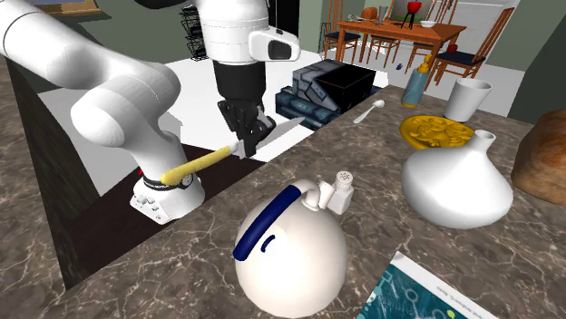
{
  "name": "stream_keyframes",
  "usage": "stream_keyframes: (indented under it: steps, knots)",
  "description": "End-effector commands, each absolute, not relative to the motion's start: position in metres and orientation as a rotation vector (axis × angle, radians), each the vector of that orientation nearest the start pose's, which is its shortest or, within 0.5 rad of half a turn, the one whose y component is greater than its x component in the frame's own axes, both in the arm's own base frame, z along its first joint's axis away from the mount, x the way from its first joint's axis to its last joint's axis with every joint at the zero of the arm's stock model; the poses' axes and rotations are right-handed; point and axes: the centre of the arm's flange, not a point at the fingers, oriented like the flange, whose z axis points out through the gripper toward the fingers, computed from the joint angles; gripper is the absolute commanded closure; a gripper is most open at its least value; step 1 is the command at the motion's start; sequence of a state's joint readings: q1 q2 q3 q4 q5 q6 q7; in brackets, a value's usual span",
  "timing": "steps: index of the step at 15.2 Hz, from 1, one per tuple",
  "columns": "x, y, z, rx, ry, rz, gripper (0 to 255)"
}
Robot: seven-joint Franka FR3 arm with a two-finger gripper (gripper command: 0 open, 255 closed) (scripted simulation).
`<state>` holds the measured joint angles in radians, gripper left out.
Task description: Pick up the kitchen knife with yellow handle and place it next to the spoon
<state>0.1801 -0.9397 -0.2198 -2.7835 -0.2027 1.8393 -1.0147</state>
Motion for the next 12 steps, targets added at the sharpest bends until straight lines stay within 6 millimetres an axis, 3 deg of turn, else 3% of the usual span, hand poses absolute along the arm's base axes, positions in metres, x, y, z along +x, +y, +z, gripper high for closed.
stream_keyframes:
  steps: [1, 12]
  knots:
    - [0.287, -0.006, 0.450, -2.670, -1.674, 0.029, 255]
    - [0.364, 0.117, 0.451, -2.670, -1.674, 0.029, 255]
